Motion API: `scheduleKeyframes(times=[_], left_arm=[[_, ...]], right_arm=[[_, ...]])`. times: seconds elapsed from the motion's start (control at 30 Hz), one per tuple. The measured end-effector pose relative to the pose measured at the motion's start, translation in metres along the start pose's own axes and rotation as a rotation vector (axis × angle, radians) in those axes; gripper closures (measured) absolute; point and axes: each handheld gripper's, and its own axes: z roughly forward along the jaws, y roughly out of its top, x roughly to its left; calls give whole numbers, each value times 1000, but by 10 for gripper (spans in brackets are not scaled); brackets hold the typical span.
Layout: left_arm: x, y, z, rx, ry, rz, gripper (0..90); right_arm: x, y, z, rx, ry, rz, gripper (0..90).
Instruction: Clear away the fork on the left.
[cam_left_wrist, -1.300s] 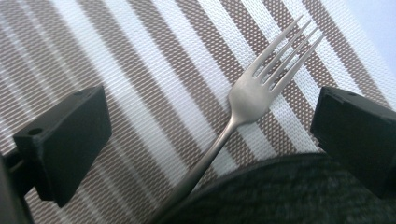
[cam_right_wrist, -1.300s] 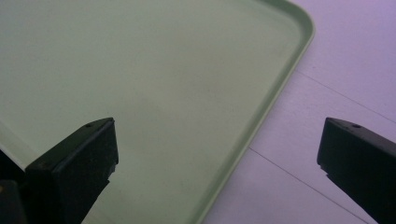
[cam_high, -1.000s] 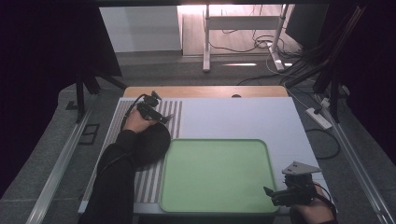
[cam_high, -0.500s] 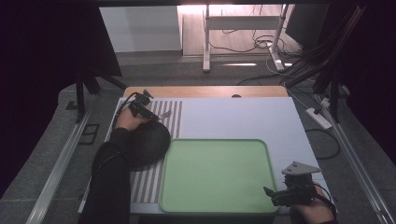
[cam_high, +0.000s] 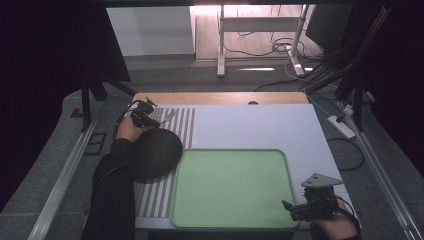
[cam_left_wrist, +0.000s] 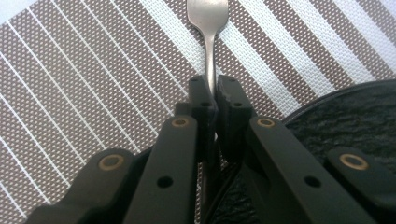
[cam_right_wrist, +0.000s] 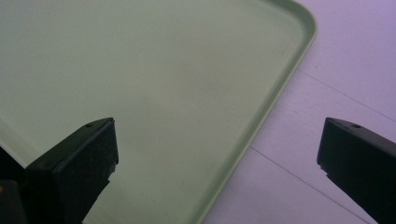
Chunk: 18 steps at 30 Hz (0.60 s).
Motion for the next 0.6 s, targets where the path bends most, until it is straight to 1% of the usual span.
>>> scheduleKeyframes(times=[0.07, 0.13, 0.2, 0.27, 0.43, 0.53, 0.6], left_arm=[[1, 0, -1, 12, 14, 13, 848], [3, 0, -3, 34, 45, 21, 848], [7, 0, -8, 50, 64, 16, 848], [11, -2, -14, 55, 83, 0, 848], [19, -11, -29, 39, 84, -32, 848], [21, -17, -38, 24, 62, -60, 848], [21, -21, -44, 13, 33, -101, 847]], right_arm=[[0, 0, 0, 1, 1, 1, 0], [0, 0, 0, 1, 2, 1, 0], [0, 0, 0, 0, 2, 1, 0], [0, 0, 0, 1, 3, 2, 0], [0, 0, 0, 1, 1, 2, 0], [0, 0, 0, 1, 0, 3, 0], [0, 0, 0, 2, -1, 3, 0]])
